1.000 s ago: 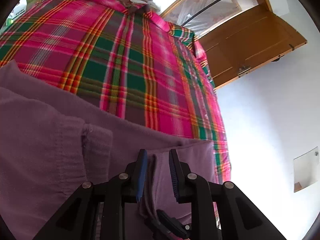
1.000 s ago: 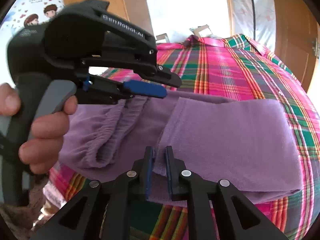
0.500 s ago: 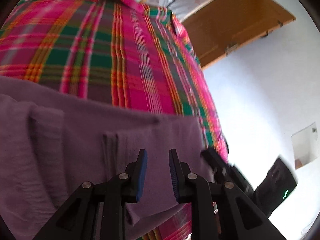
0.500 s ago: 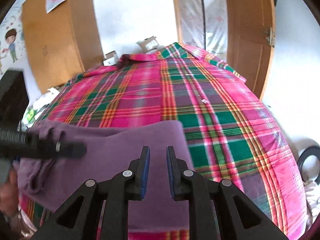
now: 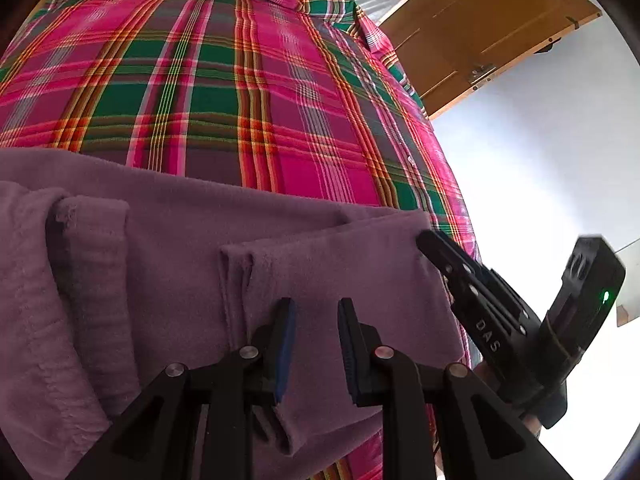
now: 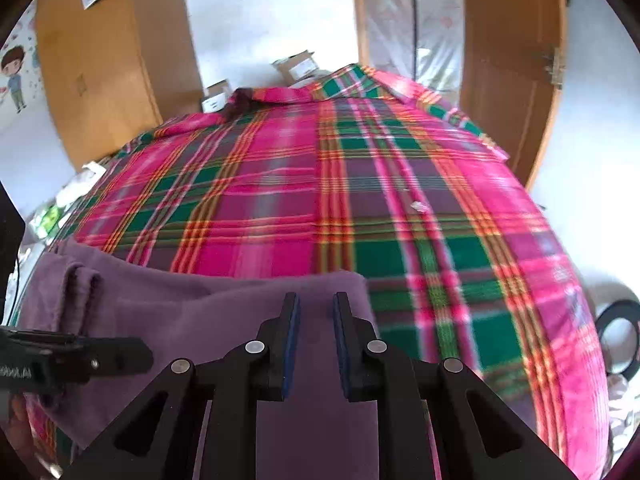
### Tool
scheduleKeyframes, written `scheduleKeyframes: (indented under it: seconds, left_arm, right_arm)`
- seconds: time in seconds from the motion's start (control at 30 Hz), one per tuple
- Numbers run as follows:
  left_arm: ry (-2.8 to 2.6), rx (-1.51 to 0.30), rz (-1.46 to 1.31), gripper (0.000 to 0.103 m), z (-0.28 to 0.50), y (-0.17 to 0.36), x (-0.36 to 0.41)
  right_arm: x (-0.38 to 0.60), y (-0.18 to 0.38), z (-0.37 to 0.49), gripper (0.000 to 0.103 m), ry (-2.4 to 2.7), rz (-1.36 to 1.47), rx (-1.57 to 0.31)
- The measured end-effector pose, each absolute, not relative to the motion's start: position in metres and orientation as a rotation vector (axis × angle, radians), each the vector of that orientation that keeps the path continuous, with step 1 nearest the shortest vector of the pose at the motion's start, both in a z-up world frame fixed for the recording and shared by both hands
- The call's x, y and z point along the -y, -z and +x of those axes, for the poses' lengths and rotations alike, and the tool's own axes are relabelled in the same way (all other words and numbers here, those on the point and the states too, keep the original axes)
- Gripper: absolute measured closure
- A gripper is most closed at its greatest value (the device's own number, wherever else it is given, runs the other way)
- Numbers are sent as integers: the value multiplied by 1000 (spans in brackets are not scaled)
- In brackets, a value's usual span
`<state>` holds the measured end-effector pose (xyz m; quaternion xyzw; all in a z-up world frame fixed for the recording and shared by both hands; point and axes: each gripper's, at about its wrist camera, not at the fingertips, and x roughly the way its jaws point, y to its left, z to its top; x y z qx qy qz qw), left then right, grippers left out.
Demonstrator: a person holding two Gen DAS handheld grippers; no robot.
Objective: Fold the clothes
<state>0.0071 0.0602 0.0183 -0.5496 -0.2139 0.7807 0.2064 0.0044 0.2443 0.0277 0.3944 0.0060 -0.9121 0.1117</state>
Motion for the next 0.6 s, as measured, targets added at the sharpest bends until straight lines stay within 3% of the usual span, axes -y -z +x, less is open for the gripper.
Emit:
scheduleKeyframes:
  seconds: [0.3,0.6]
  left_arm:
    - [-2171,603,-1530,81,17,-18,-57]
    - [-2169,601,-1538,81,21,-17,-58]
  right_arm:
    - [-241,-15,-12,86,2638,1253,-28]
    - [-273,-22,30,85,2623,1218,105]
